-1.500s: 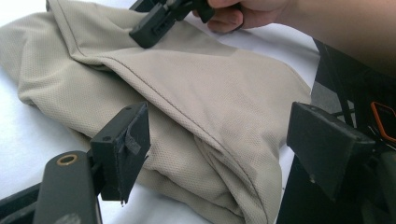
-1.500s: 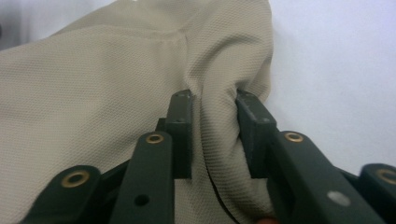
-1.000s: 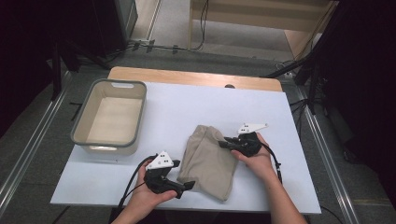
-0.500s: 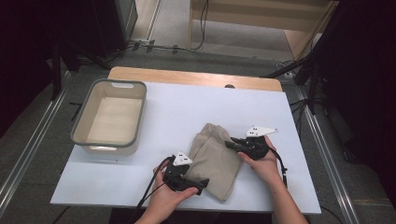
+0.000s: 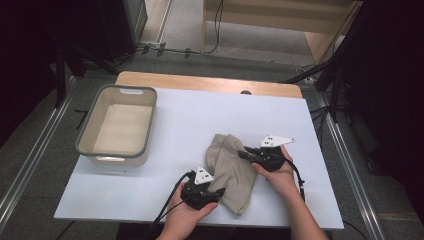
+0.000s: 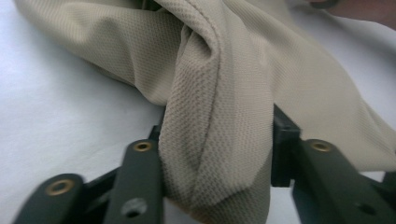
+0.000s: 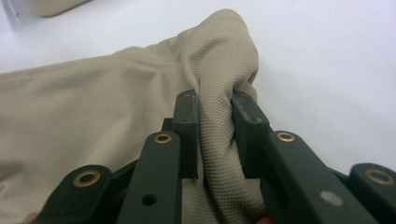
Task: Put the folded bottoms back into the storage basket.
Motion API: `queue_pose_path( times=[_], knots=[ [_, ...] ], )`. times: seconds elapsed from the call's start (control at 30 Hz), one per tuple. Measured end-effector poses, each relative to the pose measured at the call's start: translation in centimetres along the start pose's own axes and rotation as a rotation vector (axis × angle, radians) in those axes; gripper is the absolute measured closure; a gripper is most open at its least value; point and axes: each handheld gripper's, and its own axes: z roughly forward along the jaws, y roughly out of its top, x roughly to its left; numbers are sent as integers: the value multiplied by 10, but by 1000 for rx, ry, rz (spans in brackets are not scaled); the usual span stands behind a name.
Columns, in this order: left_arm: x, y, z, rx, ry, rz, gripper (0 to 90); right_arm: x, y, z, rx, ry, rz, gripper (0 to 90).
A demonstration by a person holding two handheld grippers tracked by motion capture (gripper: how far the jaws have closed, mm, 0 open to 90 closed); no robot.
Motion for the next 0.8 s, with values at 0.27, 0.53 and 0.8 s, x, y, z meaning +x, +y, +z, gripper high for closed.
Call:
queue_pose_path(
  times=[0.27,0.53,0.8],
  knots=[
    [5,2,-16,-89,-8,44,675,4,17,-2,-39,5,-19,725],
    [19,14,-49,-202,17,78,676,12,61,-6,-101,4,-62,726],
    [40,25,-86,-282,65,89,675,29,112,9,-134,20,-123,726]
  ],
)
